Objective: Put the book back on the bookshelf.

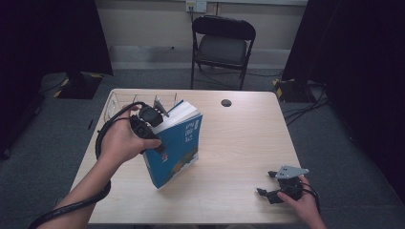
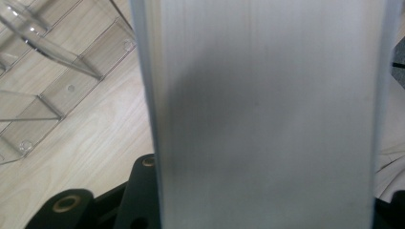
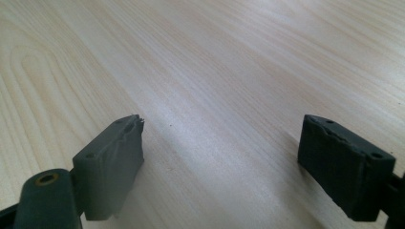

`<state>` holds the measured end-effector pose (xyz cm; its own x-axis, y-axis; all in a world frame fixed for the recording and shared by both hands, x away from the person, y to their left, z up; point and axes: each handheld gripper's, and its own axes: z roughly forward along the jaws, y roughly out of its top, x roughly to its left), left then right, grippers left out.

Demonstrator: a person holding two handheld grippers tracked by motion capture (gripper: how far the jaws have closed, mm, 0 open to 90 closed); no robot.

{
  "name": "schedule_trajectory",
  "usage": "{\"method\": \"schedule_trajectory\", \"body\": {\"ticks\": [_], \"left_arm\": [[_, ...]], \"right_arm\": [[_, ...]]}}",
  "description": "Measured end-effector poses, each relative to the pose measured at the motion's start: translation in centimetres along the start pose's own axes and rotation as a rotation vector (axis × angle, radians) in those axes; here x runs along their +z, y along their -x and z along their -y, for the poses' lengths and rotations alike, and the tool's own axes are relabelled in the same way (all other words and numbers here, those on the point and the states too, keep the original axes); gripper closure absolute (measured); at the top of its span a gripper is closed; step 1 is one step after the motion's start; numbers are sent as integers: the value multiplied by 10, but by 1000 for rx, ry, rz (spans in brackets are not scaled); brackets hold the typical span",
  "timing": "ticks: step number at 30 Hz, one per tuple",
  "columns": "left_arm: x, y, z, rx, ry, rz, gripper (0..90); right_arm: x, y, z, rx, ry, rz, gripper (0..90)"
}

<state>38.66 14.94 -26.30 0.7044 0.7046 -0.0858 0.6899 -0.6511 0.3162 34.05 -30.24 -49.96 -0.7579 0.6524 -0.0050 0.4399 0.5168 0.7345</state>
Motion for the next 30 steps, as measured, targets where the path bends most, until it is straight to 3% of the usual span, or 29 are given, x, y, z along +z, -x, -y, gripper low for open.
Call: {"method": "schedule_trajectory", "body": {"ticks": [6, 13, 20, 30], "left_arm": [[-4, -4, 7, -5, -10, -12, 620], [-11, -11, 16, -49, 15, -8, 621], [-16, -17, 23, -81, 9, -4, 621], [-24, -27, 34, -130, 18, -30, 620]], "right_arm": [[0, 0, 0, -1, 1, 0, 147], [0, 0, 0, 1, 2, 1, 147], [0, 0, 0, -1, 1, 0, 147], [0, 0, 0, 2, 2, 1, 147]]}}
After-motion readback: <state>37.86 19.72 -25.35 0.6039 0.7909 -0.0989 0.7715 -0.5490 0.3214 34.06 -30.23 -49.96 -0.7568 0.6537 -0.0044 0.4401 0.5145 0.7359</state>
